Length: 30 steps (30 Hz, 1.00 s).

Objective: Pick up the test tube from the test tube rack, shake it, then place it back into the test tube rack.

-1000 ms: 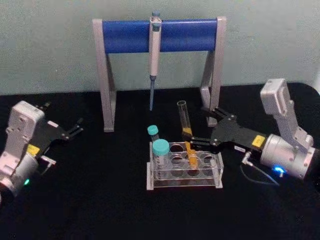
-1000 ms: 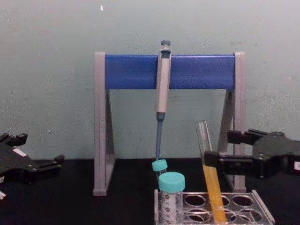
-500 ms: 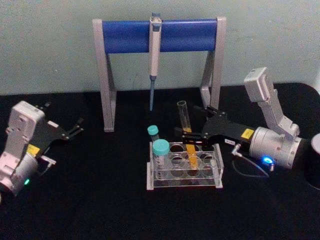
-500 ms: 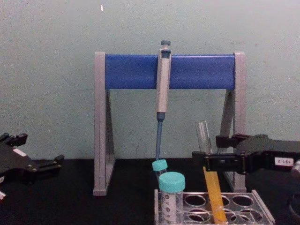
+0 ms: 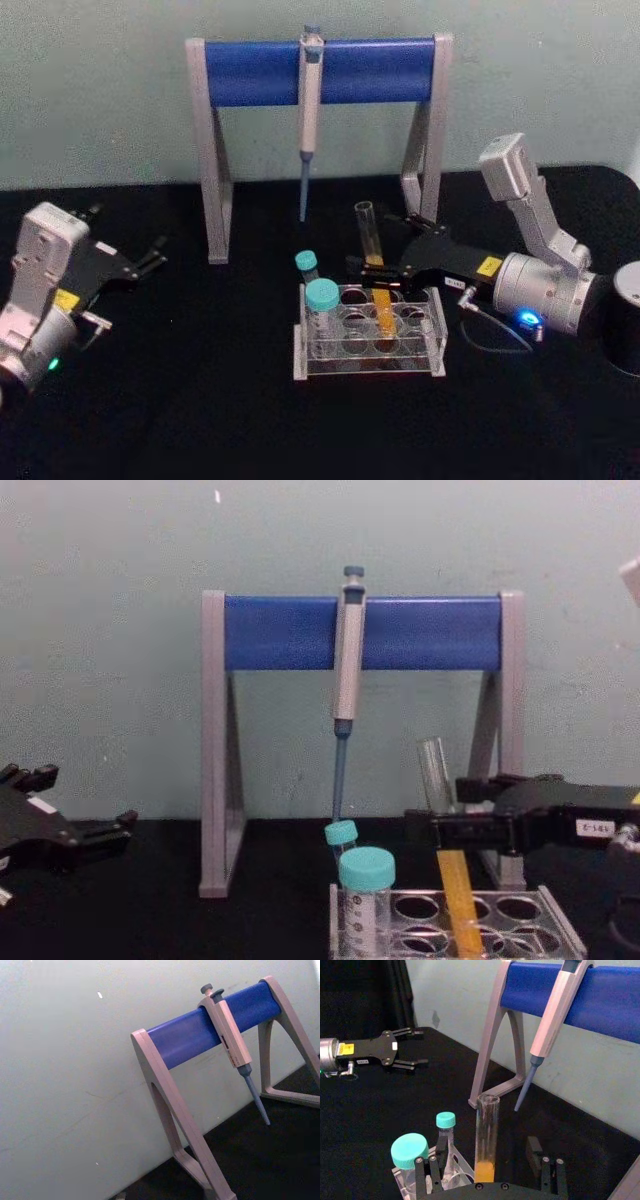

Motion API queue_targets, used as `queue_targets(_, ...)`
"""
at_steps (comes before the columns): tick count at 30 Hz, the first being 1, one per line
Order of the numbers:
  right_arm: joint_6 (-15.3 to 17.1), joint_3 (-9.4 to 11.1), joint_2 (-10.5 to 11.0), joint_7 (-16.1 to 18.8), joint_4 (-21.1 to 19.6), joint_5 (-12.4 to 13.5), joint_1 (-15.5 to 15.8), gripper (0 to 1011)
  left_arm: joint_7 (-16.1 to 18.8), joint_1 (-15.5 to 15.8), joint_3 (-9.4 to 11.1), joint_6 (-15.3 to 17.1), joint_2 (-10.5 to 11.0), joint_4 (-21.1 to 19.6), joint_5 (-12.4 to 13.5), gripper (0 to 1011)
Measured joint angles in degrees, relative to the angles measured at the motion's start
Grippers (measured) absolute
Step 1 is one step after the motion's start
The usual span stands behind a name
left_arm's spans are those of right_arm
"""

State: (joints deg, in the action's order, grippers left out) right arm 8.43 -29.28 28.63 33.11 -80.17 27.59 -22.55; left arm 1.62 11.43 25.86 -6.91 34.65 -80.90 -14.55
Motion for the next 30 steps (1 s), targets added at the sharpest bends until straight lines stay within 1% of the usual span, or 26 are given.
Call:
queue_targets(14,0.0,0.0,0.0,0.0,0.0,0.0,0.0,1000,0.0,0.0,0.0,0.0,0.0,0.0,0.0,1001)
queue_targets(16,0.0,0.0,0.0,0.0,0.0,0.0,0.0,984,0.0,0.0,0.0,0.0,0.0,0.0,0.0,1001)
queue_targets(20,0.0,0.0,0.1,0.1,-0.1,0.0,0.0,890,0.0,0.0,0.0,0.0,0.0,0.0,0.0,1001)
queue_targets(22,-0.1,0.1,0.1,0.0,-0.1,0.0,0.0,826,0.0,0.0,0.0,0.0,0.0,0.0,0.0,1001)
queue_targets(24,-0.1,0.1,0.1,0.0,-0.1,0.0,0.0,789,0.0,0.0,0.0,0.0,0.0,0.0,0.0,1001)
queue_targets(25,-0.1,0.1,0.1,0.0,-0.1,0.0,0.0,731,0.0,0.0,0.0,0.0,0.0,0.0,0.0,1001)
queue_targets(27,-0.1,0.1,0.1,0.0,-0.1,0.0,0.0,701,0.0,0.0,0.0,0.0,0.0,0.0,0.0,1001)
queue_targets(30,-0.1,0.1,0.1,0.0,-0.1,0.0,0.0,572,0.0,0.0,0.0,0.0,0.0,0.0,0.0,1001)
